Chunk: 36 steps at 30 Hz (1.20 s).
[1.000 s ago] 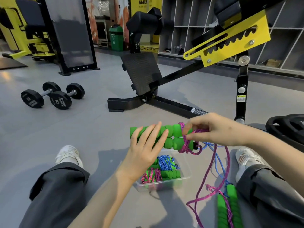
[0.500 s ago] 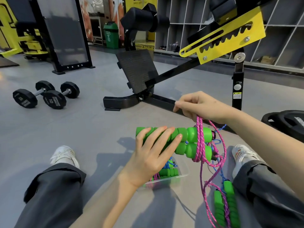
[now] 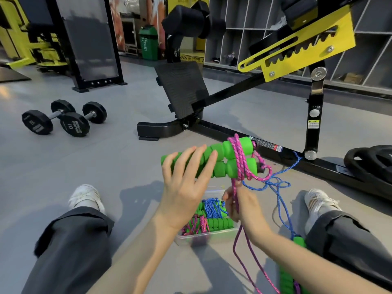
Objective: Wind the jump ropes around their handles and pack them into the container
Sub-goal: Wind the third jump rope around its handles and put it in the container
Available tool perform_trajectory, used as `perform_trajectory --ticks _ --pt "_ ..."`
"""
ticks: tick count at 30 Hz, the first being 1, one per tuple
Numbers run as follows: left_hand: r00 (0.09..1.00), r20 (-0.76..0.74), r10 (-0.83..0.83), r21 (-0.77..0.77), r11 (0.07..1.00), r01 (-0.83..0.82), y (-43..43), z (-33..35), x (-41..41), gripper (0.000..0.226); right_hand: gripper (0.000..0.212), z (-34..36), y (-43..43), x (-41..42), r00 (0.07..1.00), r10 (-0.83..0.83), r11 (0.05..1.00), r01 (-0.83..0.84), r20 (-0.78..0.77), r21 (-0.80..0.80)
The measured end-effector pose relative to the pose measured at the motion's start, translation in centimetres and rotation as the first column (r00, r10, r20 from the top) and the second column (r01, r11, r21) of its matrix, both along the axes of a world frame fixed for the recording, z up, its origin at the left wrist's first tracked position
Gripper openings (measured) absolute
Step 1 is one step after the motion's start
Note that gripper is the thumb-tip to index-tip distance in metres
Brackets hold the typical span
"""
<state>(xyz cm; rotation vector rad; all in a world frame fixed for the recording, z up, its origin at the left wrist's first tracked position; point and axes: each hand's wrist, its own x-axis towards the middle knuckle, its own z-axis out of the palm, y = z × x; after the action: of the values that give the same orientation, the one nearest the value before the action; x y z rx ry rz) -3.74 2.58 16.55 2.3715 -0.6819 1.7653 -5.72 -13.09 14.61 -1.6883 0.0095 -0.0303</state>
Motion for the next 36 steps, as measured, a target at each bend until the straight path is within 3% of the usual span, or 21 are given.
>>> perform_trajectory --ticks 4,8,13,18,21,25,29,36 --pt "0.998 0.006 0.055 0.028 0.998 -0.055 0.5 -0.8 0.8 0.052 0.039 1.1 -0.2 -2.2 0.972 0.137 0.970 -0.093 0.189 -0.224" --pt "0.995 0.014 0.101 0.045 0.994 -0.101 1.0 -1.1 1.3 0.048 0.020 3.6 -1.8 -2.7 0.935 0.354 0.895 -0.340 -0.004 -0.288" --pt "0.990 0.003 0.144 0.070 0.987 -0.144 1.6 -1.9 1.7 0.048 0.025 8.1 -4.9 -2.7 0.863 0.482 0.722 -0.489 -0.151 -0.489" --pt "0.988 0.002 0.154 0.072 0.985 -0.154 2.0 -2.2 1.8 0.044 0.039 12.9 -7.4 -2.3 0.801 0.569 0.659 -0.578 -0.184 -0.481" --pt "0.988 -0.018 0.153 0.074 0.986 -0.152 2.3 -2.3 1.9 0.046 0.019 15.8 -8.0 -2.1 0.814 0.568 0.690 -0.550 -0.117 -0.470" --pt "0.993 0.002 0.120 0.103 0.987 -0.120 2.0 -2.2 1.6 0.048 0.029 18.8 -7.4 -0.9 0.867 0.498 0.690 -0.375 0.030 -0.620" --pt "0.998 0.038 0.041 0.108 0.993 -0.045 0.9 -1.5 0.8 0.043 0.032 20.0 -5.9 0.8 0.857 0.491 0.674 -0.259 0.158 -0.692" --pt "0.995 0.083 -0.057 0.118 0.992 0.047 -0.1 -0.5 -0.6 0.042 0.033 19.5 -4.6 4.3 0.865 0.467 0.682 -0.221 0.183 -0.697"
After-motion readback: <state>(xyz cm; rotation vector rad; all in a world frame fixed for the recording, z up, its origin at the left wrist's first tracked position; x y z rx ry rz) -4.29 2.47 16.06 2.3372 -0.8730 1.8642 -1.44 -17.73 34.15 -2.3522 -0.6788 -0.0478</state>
